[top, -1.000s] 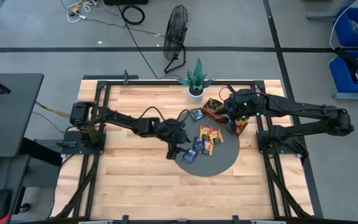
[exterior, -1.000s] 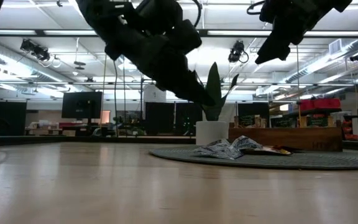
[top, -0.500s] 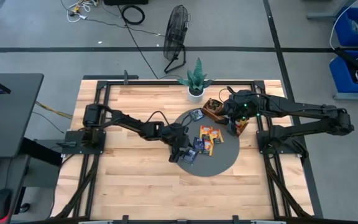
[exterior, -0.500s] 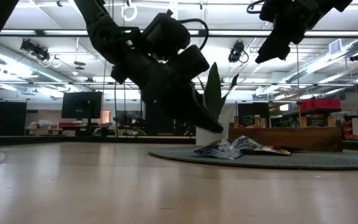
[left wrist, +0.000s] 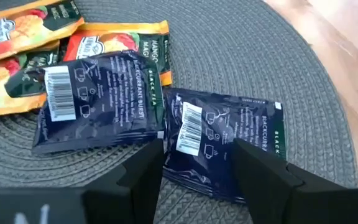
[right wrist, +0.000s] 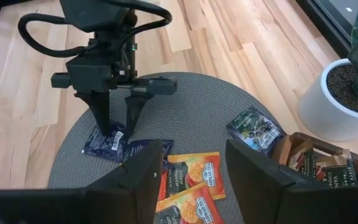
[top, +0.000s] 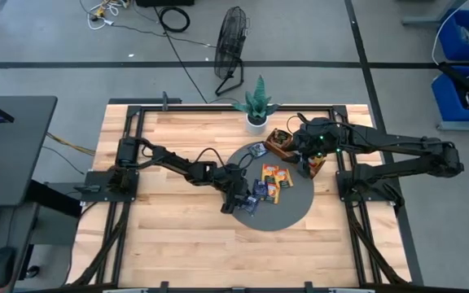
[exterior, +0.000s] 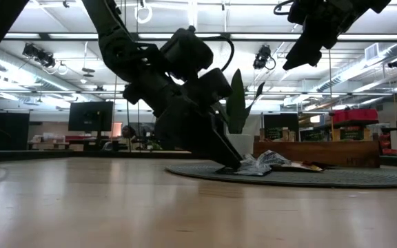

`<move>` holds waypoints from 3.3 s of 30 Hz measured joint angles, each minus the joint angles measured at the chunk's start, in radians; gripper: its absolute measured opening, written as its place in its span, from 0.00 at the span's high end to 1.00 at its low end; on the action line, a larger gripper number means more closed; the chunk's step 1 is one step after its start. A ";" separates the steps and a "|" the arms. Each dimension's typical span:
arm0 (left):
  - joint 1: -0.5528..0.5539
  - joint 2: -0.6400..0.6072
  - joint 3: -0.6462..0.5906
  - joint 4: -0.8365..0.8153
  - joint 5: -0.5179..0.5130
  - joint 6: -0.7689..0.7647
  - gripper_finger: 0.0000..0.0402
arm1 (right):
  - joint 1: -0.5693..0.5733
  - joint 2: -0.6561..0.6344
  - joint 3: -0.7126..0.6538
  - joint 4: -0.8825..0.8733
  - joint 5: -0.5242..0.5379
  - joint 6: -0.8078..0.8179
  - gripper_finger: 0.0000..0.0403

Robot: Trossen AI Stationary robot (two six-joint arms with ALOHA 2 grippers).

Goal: Pick & Place Tea
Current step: Put the purple tea bag into the wooden organizer

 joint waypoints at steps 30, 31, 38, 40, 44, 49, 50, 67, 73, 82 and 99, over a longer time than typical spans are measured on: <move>0.025 -0.133 -0.001 -0.072 0.021 -0.399 0.97 | 0.000 0.000 0.000 0.010 -0.006 0.027 0.55; 0.031 -0.148 -0.001 -0.086 0.020 -0.409 0.97 | 0.000 0.000 0.000 0.015 -0.011 0.027 0.55; 0.070 -0.252 -0.002 -0.280 0.005 -0.402 0.98 | 0.000 0.000 0.000 0.111 -0.024 0.008 0.55; 0.084 -0.270 -0.002 -0.321 0.005 -0.396 0.98 | 0.008 0.000 0.000 0.162 -0.039 0.000 0.55; 0.116 -0.295 -0.002 -0.402 0.002 -0.399 0.99 | 0.060 0.000 0.000 0.281 -0.046 -0.032 0.55; 0.187 -0.308 -0.002 -0.413 -0.001 -0.478 0.99 | 0.143 0.020 0.000 0.340 0.060 -0.134 0.55; 0.207 -0.314 -0.002 -0.419 -0.002 -0.505 0.99 | 0.156 0.026 0.000 0.342 0.083 -0.150 0.55; 0.322 -0.388 0.000 -0.276 0.273 -1.118 0.99 | 0.258 0.324 0.181 0.271 0.247 -0.343 0.55; 0.325 -0.388 -0.001 -0.278 0.276 -1.126 0.99 | 0.258 0.466 0.316 0.149 0.247 -0.443 0.55; 0.325 -0.388 -0.001 -0.258 0.276 -1.126 0.99 | 0.258 0.548 0.399 0.044 0.273 -0.455 0.55; 0.325 -0.387 -0.001 -0.223 0.295 -1.099 0.98 | 0.257 0.547 0.396 -0.019 0.317 -0.345 0.98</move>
